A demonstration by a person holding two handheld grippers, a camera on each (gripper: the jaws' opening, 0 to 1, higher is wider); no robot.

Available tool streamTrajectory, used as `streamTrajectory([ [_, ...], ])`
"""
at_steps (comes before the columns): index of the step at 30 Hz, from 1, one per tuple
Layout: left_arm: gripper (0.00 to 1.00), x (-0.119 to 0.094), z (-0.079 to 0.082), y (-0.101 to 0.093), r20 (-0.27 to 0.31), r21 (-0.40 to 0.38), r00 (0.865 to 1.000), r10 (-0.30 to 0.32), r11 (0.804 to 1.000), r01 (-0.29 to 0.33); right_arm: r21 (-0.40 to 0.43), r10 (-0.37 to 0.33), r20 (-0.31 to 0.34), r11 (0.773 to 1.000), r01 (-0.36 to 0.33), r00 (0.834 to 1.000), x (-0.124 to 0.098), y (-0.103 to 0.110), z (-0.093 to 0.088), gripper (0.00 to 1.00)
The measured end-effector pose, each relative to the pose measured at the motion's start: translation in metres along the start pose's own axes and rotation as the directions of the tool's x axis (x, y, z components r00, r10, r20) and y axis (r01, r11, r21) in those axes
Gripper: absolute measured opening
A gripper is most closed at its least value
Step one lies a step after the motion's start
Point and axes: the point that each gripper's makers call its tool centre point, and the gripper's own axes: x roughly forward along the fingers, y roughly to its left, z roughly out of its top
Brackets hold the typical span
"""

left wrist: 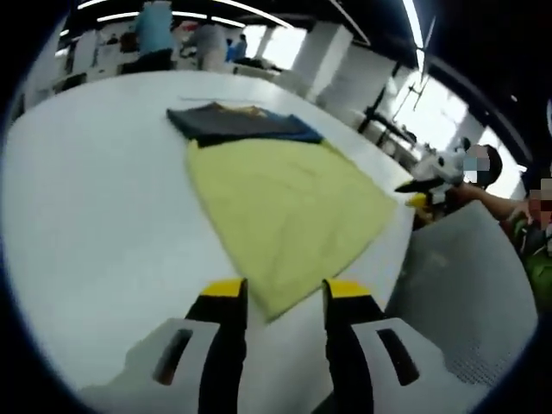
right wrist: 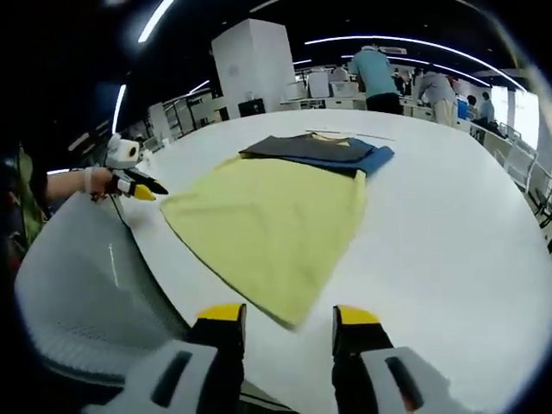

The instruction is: Fold the garment on the visible template until the final outline fits inside the template.

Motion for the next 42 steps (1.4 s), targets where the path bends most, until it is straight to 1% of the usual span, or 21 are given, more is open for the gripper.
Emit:
streamTrajectory([
  [3, 0.26, 0.0, -0.002, -0.001, -0.009, -0.016, 1.0, -0.005, 1.0, 0.005, 0.023, 0.008, -0.009, 1.0, -0.007, 1.0, 0.002, 0.0, -0.002, 0.31],
  [5, 0.24, 0.001, -0.002, 0.001, -0.01, -0.028, 1.0, -0.001, 1.0, 0.0, 0.027, 0.004, -0.017, 1.0, -0.004, 1.0, 0.003, -0.001, -0.005, 0.27],
  [7, 0.24, 0.001, -0.004, 0.002, -0.014, -0.044, 1.0, 0.001, 0.999, -0.002, 0.05, 0.008, -0.02, 0.999, -0.007, 1.0, 0.004, -0.002, -0.006, 0.25],
  [13, 0.19, 0.001, -0.012, 0.006, -0.033, -0.099, 0.999, 0.001, 0.995, -0.004, 0.092, 0.014, -0.009, 0.996, -0.013, 1.0, 0.009, -0.004, -0.005, 0.2],
  [15, 0.17, 0.002, -0.013, 0.006, -0.039, -0.12, 0.999, 0.001, 0.993, -0.005, 0.104, 0.021, -0.017, 0.994, -0.019, 1.0, 0.012, -0.003, -0.006, 0.18],
  [19, 0.16, 0.004, -0.016, 0.008, -0.05, -0.142, 0.999, -0.001, 0.99, -0.006, 0.111, 0.022, -0.011, 0.994, -0.021, 1.0, 0.014, -0.002, -0.005, 0.12],
  [21, 0.12, 0.005, -0.017, 0.009, -0.058, -0.163, 0.998, -0.004, 0.987, -0.006, 0.13, 0.018, -0.011, 0.991, -0.016, 1.0, 0.016, -0.005, -0.004, 0.08],
  [24, 0.08, 0.005, -0.018, 0.015, -0.062, -0.189, 0.998, 0.009, 0.982, -0.021, 0.147, 0.007, -0.015, 0.989, -0.005, 1.0, 0.018, -0.007, -0.005, 0.01],
  [27, 0.01, 0.006, -0.023, 0.016, -0.081, -0.218, 0.997, -0.003, 0.976, -0.015, 0.169, 0.008, -0.008, 0.986, -0.007, 1.0, 0.018, -0.005, -0.004, 0.0],
  [28, 0.01, 0.006, -0.022, 0.014, -0.071, -0.232, 0.997, -0.015, 0.973, -0.002, 0.17, 0.007, -0.009, 0.985, -0.005, 1.0, 0.018, -0.005, -0.003, 0.0],
  [29, 0.01, 0.005, -0.022, 0.015, -0.081, -0.234, 0.997, -0.007, 0.972, -0.012, 0.169, 0.004, -0.009, 0.986, -0.002, 1.0, 0.017, -0.006, -0.003, 0.0],
  [30, 0.0, 0.005, -0.021, 0.016, -0.085, -0.217, 0.996, 0.002, 0.976, -0.02, 0.163, 0.006, -0.006, 0.987, -0.005, 1.0, 0.015, -0.004, -0.002, 0.0],
  [31, 0.0, 0.003, -0.022, 0.016, -0.102, -0.194, 0.995, 0.006, 0.981, -0.025, 0.163, 0.012, -0.007, 0.987, -0.011, 1.0, 0.013, -0.003, -0.001, 0.0],
  [32, 0.0, 0.003, -0.022, 0.014, -0.104, -0.189, 0.995, 0.003, 0.982, -0.023, 0.158, 0.014, -0.005, 0.987, -0.013, 1.0, 0.011, -0.002, 0.001, 0.0],
  [34, 0.0, 0.002, -0.022, 0.01, -0.102, -0.189, 0.995, -0.022, 0.982, 0.002, 0.154, 0.016, -0.003, 0.988, -0.016, 1.0, 0.007, -0.001, 0.004, 0.0],
  [35, 0.0, 0.001, -0.023, 0.009, -0.104, -0.198, 0.994, -0.03, 0.98, 0.008, 0.158, 0.019, -0.005, 0.987, -0.018, 1.0, 0.005, -0.001, 0.004, 0.0],
  [37, 0.0, -0.003, -0.025, 0.003, -0.112, -0.223, 0.992, -0.065, 0.974, 0.039, 0.17, 0.034, -0.014, 0.985, -0.031, 0.999, 0.0, 0.002, 0.005, 0.0],
  [40, 0.0, -0.007, -0.027, -0.006, -0.121, -0.236, 0.987, -0.105, 0.969, 0.074, 0.185, 0.048, -0.026, 0.982, -0.043, 0.998, -0.006, 0.004, 0.001, 0.0],
  [42, 0.0, -0.009, -0.029, -0.015, -0.128, -0.255, 0.983, -0.129, 0.962, 0.093, 0.199, 0.065, -0.039, 0.978, -0.056, 0.997, -0.012, 0.01, -0.003, 0.0],
])
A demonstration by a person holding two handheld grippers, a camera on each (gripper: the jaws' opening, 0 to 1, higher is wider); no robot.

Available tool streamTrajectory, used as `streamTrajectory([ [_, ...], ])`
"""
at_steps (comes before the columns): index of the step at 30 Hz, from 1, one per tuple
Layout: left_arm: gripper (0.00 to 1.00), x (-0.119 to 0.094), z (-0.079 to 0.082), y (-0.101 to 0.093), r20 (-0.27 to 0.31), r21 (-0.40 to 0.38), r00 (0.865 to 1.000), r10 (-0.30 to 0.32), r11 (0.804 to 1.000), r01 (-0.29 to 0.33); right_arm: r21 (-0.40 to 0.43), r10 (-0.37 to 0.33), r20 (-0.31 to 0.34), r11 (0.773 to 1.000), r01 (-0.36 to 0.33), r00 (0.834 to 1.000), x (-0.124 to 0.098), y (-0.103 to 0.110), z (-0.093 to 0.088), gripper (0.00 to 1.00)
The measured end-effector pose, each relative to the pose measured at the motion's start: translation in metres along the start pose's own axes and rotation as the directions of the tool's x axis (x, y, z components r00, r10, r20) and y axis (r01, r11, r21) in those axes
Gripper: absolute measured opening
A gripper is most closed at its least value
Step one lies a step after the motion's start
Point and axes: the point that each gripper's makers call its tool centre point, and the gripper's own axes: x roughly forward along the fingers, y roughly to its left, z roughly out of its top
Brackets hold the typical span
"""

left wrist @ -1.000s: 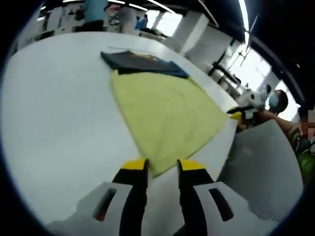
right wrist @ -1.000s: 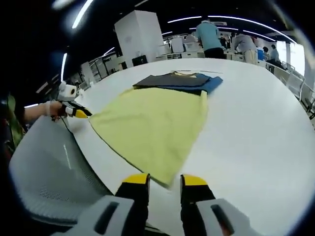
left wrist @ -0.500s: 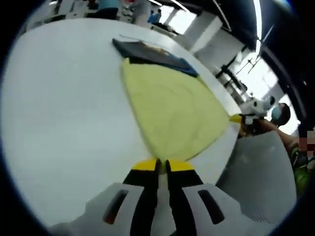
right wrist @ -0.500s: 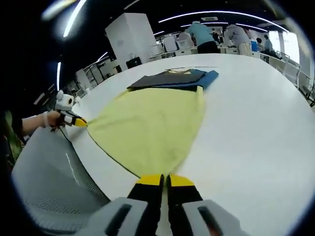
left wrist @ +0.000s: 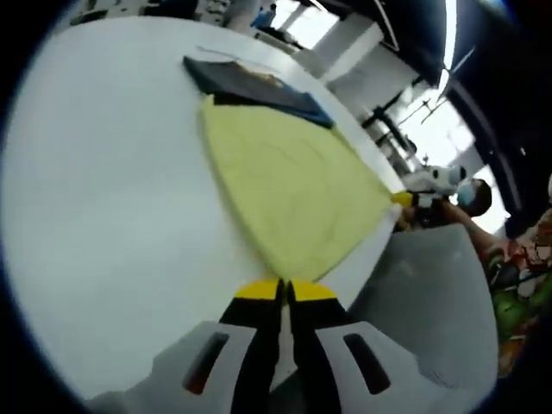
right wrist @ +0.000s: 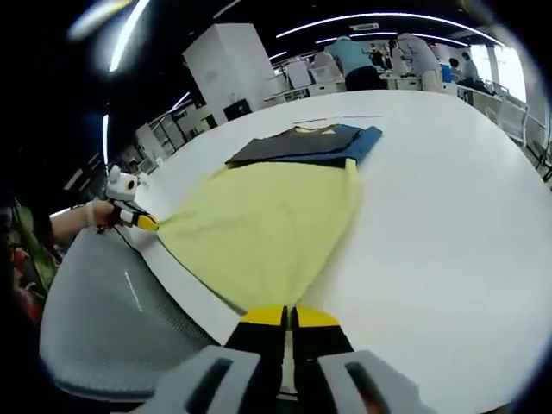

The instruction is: Fold the garment on the visible template until the final outline fits inside the template.

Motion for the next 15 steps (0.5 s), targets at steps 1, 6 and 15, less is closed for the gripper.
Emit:
streamTrajectory([
  [1, 0.0, 0.0, -0.002, -0.003, -0.008, -0.004, 1.0, -0.007, 1.0, 0.007, 0.011, 0.008, -0.01, 1.0, -0.008, 1.0, -0.002, 0.003, -0.003, 0.0],
  [6, 0.0, -0.003, -0.022, -0.017, -0.086, 0.028, 0.994, -0.062, 0.998, 0.065, 0.04, 0.021, -0.041, 0.999, -0.019, 0.999, -0.011, 0.01, -0.021, 0.0],
  [15, 0.0, -0.003, -0.043, -0.027, -0.177, 0.031, 0.979, -0.099, 0.994, 0.106, 0.094, 0.034, -0.063, 0.995, -0.028, 0.997, -0.019, 0.017, -0.041, 0.0],
])
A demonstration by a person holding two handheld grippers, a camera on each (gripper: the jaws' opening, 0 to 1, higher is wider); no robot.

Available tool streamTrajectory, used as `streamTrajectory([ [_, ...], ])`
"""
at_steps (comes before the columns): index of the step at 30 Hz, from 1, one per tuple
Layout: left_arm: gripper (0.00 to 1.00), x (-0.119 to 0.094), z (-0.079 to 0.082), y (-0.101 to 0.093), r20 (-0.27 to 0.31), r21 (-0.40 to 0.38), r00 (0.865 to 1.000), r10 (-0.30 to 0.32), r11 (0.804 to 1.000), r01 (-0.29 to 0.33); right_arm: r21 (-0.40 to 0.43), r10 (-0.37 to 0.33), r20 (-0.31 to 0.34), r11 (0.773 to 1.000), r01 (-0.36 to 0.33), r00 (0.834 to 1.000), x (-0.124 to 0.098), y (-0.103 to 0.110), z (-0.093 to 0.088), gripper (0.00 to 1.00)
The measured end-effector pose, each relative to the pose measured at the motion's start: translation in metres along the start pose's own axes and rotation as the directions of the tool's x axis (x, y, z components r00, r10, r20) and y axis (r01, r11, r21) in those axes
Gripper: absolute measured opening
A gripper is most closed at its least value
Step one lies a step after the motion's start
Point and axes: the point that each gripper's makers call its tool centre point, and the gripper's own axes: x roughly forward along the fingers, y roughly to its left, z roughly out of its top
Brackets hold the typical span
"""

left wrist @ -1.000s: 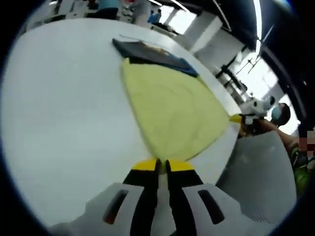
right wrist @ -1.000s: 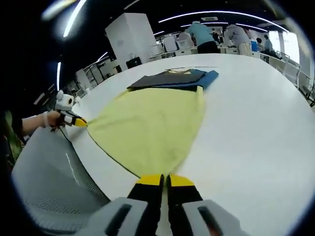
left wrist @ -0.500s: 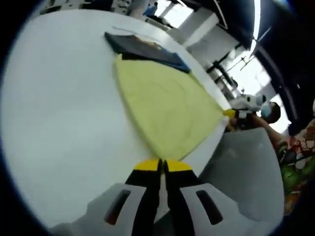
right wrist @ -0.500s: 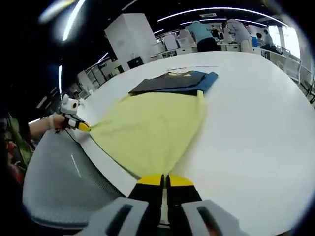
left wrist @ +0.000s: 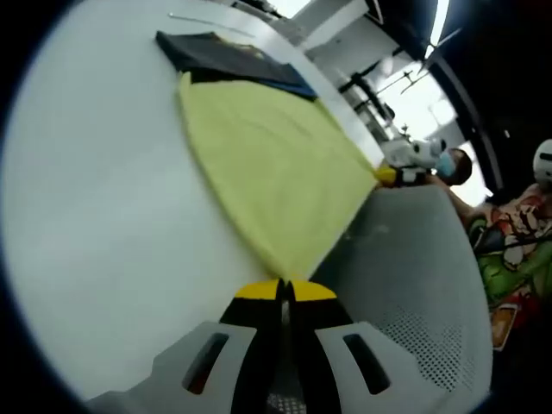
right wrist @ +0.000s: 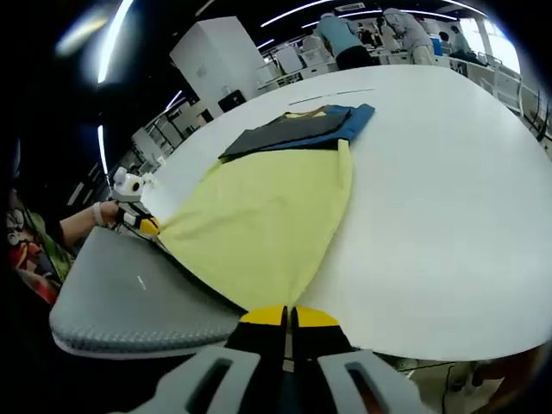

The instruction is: Fold the garment on the visible template until the final outline fits inside the template.

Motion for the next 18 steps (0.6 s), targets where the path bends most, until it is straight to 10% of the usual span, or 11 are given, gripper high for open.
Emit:
streamTrajectory([
  [7, 0.0, -0.004, 0.003, -0.003, 0.013, 0.001, 1.0, -0.01, 1.0, 0.01, 0.024, 0.007, 0.002, 1.0, -0.007, 1.0, -0.003, 0.001, 0.005, 0.0],
  [18, 0.0, -0.041, 0.068, -0.026, 0.255, -0.027, 0.964, -0.074, 0.996, 0.083, 0.166, 0.089, 0.193, 0.979, -0.122, 0.977, -0.033, 0.013, 0.077, 0.0],
])
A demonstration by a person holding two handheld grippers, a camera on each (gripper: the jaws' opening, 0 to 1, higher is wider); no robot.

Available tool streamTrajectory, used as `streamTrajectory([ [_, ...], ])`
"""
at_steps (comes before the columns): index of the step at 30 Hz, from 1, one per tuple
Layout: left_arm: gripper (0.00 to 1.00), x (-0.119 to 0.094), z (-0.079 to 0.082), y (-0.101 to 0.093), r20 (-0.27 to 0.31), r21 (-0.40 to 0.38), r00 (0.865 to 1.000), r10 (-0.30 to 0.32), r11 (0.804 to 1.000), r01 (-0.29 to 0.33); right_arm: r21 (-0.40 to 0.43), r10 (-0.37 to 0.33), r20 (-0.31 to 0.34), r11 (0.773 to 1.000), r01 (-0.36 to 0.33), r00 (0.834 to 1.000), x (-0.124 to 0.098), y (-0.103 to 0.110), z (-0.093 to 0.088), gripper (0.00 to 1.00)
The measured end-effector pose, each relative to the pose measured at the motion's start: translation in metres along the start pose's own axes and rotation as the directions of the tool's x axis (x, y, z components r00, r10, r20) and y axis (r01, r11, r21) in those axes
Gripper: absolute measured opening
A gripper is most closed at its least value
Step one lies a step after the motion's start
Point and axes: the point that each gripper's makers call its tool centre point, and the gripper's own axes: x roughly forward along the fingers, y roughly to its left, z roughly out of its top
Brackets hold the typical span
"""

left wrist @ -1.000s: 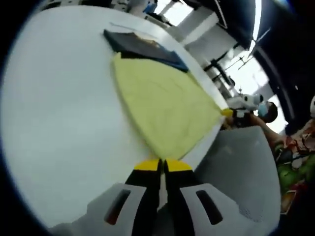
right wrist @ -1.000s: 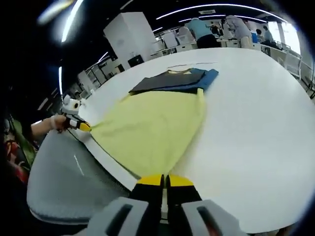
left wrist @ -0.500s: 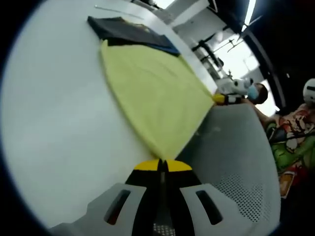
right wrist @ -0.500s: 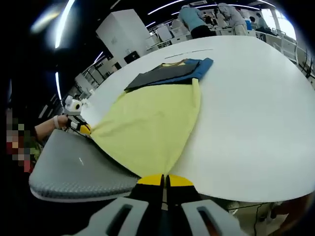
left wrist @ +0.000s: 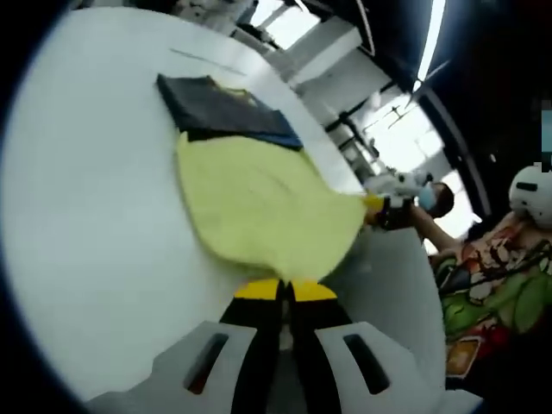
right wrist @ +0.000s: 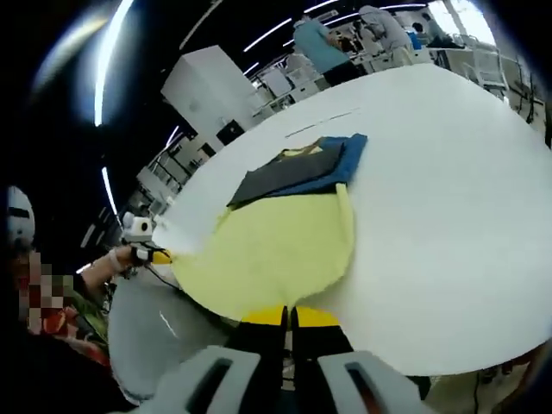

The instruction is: Fold the garment on the visible template until the final outline fits inside the template.

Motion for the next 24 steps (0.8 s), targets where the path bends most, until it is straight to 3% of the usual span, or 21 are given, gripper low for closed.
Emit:
streamTrajectory([
  [4, 0.0, -0.004, 0.039, -0.007, 0.125, -0.039, 0.991, -0.039, 0.998, 0.045, 0.056, 0.053, 0.098, 0.997, -0.058, 0.994, -0.004, 0.009, 0.04, 0.0],
  [7, 0.0, -0.003, 0.063, -0.009, 0.195, -0.045, 0.979, -0.057, 0.997, 0.067, 0.054, 0.064, 0.121, 0.996, -0.071, 0.991, -0.003, 0.01, 0.06, 0.0],
  [11, 0.0, 0.003, 0.083, 0.007, 0.224, -0.029, 0.975, -0.011, 0.999, 0.018, -0.003, 0.043, 0.121, 0.999, -0.043, 0.992, 0.007, 0.007, 0.081, 0.0],
  [17, 0.0, 0.012, 0.122, 0.029, 0.313, -0.069, 0.949, 0.032, 0.998, -0.011, -0.001, 0.029, 0.155, 1.0, -0.03, 0.987, 0.038, -0.016, 0.126, 0.0],
  [21, 0.0, 0.015, 0.149, 0.042, 0.382, -0.125, 0.923, 0.046, 0.992, 0.003, 0.008, 0.009, 0.167, 1.0, -0.01, 0.986, 0.052, -0.029, 0.145, 0.0],
  [24, 0.0, 0.021, 0.165, 0.058, 0.392, -0.133, 0.918, 0.06, 0.991, -0.008, 0.03, 0.001, 0.175, 1.0, -0.006, 0.985, 0.062, -0.039, 0.16, 0.0],
])
